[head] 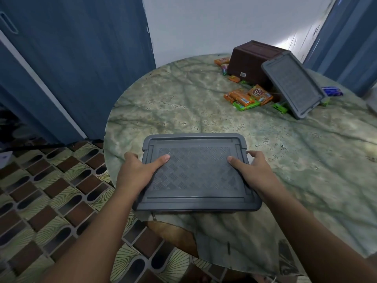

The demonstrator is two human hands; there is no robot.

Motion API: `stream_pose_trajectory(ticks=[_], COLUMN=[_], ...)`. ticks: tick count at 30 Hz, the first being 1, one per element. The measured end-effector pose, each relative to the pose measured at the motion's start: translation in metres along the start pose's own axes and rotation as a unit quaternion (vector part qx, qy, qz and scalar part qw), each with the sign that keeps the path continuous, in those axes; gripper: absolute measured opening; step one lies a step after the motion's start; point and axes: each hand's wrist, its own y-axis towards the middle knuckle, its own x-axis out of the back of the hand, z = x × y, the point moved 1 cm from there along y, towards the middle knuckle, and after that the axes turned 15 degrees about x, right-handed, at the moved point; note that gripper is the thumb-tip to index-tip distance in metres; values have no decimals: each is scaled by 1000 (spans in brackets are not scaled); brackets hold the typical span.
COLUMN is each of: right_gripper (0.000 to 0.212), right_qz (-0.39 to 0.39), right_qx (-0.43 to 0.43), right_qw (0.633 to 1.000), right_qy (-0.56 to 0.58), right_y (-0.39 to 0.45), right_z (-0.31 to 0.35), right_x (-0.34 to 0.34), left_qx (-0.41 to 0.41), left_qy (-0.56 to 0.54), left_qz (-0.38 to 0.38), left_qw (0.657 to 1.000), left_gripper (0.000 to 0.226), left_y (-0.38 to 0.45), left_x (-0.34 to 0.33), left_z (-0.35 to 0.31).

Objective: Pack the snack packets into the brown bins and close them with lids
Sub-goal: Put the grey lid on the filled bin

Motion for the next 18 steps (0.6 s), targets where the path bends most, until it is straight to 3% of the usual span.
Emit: stream_pose_trajectory(ticks=[4, 10, 14, 18], right_gripper=[94, 105, 91, 82], right_qz=[11, 10, 6, 2], right_qx=[-29, -23, -22, -28], right_qw=[1000, 999, 999, 999], right_qy=[6, 20, 24, 17], right_y=[2, 5, 2, -1], right_z=[-5, -10, -4, -1], right_x=[1, 2, 2, 2], left_qx=[-16, -109, -194, -189], left_qy=[26, 161, 212, 178], left_qz=[-24, -146, -195, -172], left_qw=[999, 970, 938, 950], left_gripper=[81, 73, 48, 41], left_y=[-4, -17, -36, -35], left_x=[1, 3, -10, -10], left_z=[4, -3, 7, 14])
